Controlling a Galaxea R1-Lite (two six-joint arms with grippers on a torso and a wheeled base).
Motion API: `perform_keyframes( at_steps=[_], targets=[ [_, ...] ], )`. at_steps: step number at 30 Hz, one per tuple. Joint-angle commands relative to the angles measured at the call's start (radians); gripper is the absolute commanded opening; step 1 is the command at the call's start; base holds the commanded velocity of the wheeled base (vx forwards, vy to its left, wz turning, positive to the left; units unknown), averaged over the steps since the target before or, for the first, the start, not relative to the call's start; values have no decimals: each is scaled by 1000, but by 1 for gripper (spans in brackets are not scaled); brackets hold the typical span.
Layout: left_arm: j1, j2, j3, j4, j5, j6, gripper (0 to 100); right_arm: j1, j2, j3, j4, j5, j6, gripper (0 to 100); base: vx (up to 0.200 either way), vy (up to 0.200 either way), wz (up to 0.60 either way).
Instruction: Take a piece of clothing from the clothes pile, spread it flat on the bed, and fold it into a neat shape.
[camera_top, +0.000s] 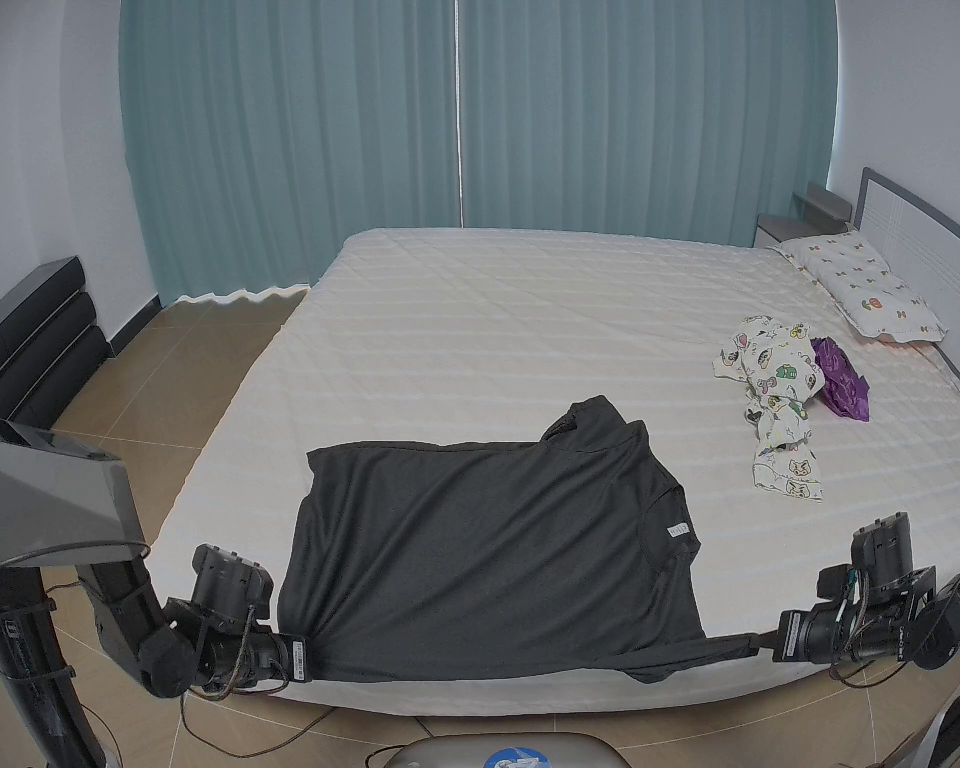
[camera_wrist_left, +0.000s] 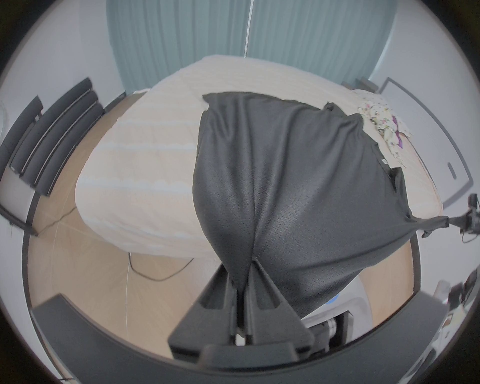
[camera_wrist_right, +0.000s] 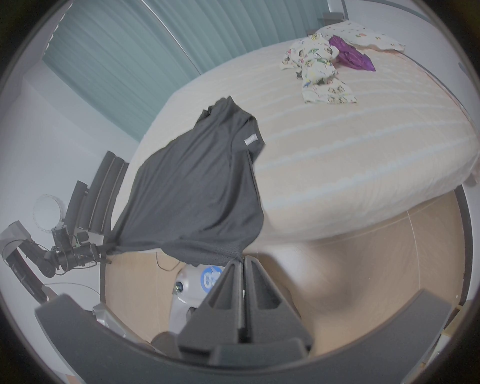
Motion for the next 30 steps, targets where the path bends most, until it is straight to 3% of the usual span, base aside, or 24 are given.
perform_keyframes(
  at_steps=[1,2,5,6,12,24,30],
  targets=[
    [-3,-93,-266,259,-9,-104,0,-4,50,-173,6,7,19,0,0,0,0],
    [-3,-85,-323,348,-14,-113,0,-4,72,-214,15,7,19,0,0,0,0],
    [2,-81,-398,442,-18,-150,0,-4,92,-263,38,7,19,0,0,0,0],
    [2,-70,-455,505,-32,-197,0,-4,101,-298,60,9,19,0,0,0,0],
    [6,-25,-602,646,-69,-256,0,-16,138,-397,69,7,21,0,0,0,0],
    [34,94,-768,667,-57,-438,0,-37,270,-597,68,-11,42,0,0,0,0],
    [54,119,-824,666,-52,-530,0,-36,323,-673,57,-54,93,0,0,0,0]
  ],
)
